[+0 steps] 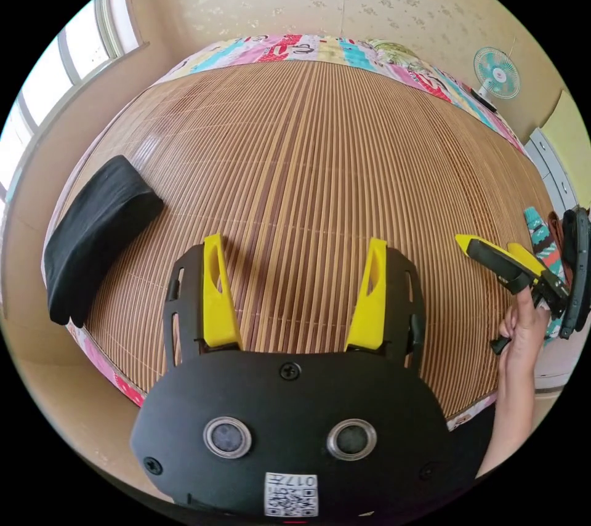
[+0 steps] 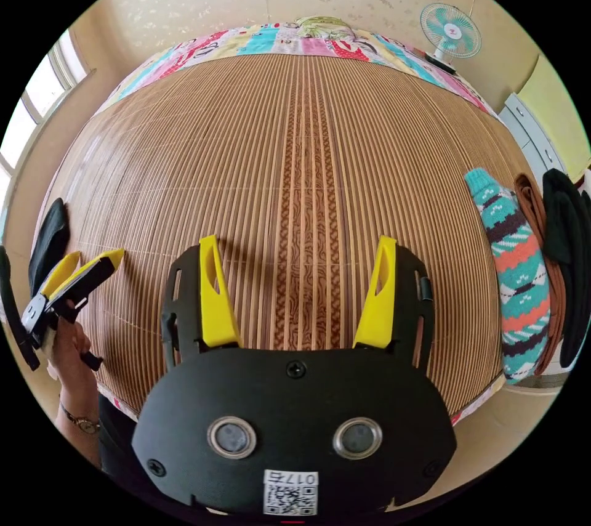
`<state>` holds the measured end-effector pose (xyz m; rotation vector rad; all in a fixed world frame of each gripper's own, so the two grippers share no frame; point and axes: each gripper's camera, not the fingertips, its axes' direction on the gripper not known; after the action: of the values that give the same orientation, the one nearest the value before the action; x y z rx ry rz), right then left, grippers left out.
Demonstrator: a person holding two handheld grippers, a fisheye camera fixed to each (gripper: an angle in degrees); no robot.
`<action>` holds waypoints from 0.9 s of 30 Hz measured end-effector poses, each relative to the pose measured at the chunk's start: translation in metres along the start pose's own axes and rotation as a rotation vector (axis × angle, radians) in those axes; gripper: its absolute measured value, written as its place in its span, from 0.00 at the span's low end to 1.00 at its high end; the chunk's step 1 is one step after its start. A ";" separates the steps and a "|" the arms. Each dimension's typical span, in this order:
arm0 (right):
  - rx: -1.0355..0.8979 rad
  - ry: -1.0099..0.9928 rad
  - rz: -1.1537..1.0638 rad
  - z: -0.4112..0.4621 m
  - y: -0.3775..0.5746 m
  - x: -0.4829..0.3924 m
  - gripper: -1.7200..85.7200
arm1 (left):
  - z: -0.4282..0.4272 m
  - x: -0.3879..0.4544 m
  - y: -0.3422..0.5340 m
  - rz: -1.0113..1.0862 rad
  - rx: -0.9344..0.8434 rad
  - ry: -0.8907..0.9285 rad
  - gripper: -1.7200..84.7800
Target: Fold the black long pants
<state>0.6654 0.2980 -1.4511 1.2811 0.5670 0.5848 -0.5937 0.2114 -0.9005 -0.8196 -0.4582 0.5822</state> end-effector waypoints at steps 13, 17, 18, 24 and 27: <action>0.009 -0.008 -0.033 0.021 0.010 0.003 0.38 | -0.012 0.004 0.017 -0.003 0.009 -0.024 0.37; 0.012 -0.007 -0.033 0.026 0.011 0.008 0.38 | -0.015 0.003 0.018 -0.002 0.011 -0.025 0.37; 0.011 -0.007 -0.033 0.028 0.011 0.009 0.38 | -0.016 0.002 0.018 -0.002 0.011 -0.024 0.37; 0.012 -0.005 -0.033 0.035 0.010 0.017 0.38 | -0.020 -0.001 0.016 -0.002 0.013 -0.026 0.37; 0.012 -0.005 -0.033 0.038 0.009 0.021 0.38 | -0.021 -0.003 0.014 -0.001 0.014 -0.026 0.37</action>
<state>0.7055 0.2875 -1.4363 1.2820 0.5876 0.5518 -0.5878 0.2055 -0.9246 -0.7991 -0.4781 0.5950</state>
